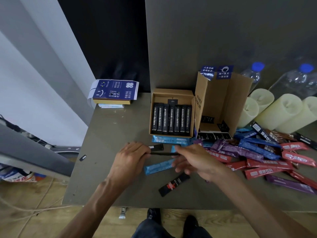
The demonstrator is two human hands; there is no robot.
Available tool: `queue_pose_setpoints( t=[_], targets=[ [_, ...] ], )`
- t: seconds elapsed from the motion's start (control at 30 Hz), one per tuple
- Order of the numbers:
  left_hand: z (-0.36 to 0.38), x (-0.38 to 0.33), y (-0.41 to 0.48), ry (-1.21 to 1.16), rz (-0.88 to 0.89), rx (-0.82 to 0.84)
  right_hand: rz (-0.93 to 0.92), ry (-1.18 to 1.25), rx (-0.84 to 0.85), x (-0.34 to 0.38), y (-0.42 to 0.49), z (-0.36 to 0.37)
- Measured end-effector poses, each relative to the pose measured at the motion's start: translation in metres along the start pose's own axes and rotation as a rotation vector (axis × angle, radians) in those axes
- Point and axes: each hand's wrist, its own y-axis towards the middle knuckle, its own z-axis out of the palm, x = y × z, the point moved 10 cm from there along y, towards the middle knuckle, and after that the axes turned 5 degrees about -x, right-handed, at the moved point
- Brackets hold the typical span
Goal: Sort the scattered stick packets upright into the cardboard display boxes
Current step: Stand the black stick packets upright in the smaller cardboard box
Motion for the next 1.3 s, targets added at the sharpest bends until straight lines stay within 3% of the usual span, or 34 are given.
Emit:
queue_pose_setpoints(
  t=[0.07, 0.13, 0.27, 0.33, 0.63, 0.73, 0.83, 1.0, 1.13, 1.3],
  targets=[
    [-0.006, -0.006, 0.003, -0.005, 0.049, -0.042, -0.028, 0.127, 0.072, 0.008, -0.004, 0.003],
    [-0.010, -0.005, 0.005, -0.080, -0.020, -0.060, -0.108, 0.126, 0.060, 0.018, -0.007, -0.002],
    [-0.008, 0.018, -0.001, -0.400, -0.509, -0.082, -0.229, -0.013, 0.021, 0.029, -0.011, -0.012],
    [-0.003, 0.023, -0.004, -0.522, -0.667, -0.056, -0.246, -0.051, 0.011, 0.032, -0.012, -0.015],
    [-0.001, 0.014, 0.004, -0.443, -0.568, 0.024, -0.309, -0.002, -0.073, 0.041, -0.014, -0.026],
    [0.009, 0.001, 0.012, -0.323, -0.411, 0.120, -0.380, 0.024, -0.141, 0.052, -0.015, -0.031],
    [0.013, -0.008, 0.028, -0.312, -0.336, 0.096, -0.434, 0.049, -0.184, 0.065, -0.014, -0.033],
    [0.024, -0.006, 0.055, -0.304, -0.365, 0.110, -0.466, 0.076, -0.262, 0.077, -0.008, -0.044],
    [0.038, 0.012, 0.079, -0.241, -0.495, 0.068, -0.475, -0.168, -0.347, 0.074, 0.003, -0.041],
    [0.068, 0.024, 0.105, -0.176, -0.600, 0.162, -0.459, -0.329, -0.404, 0.071, 0.023, -0.035]
  ],
)
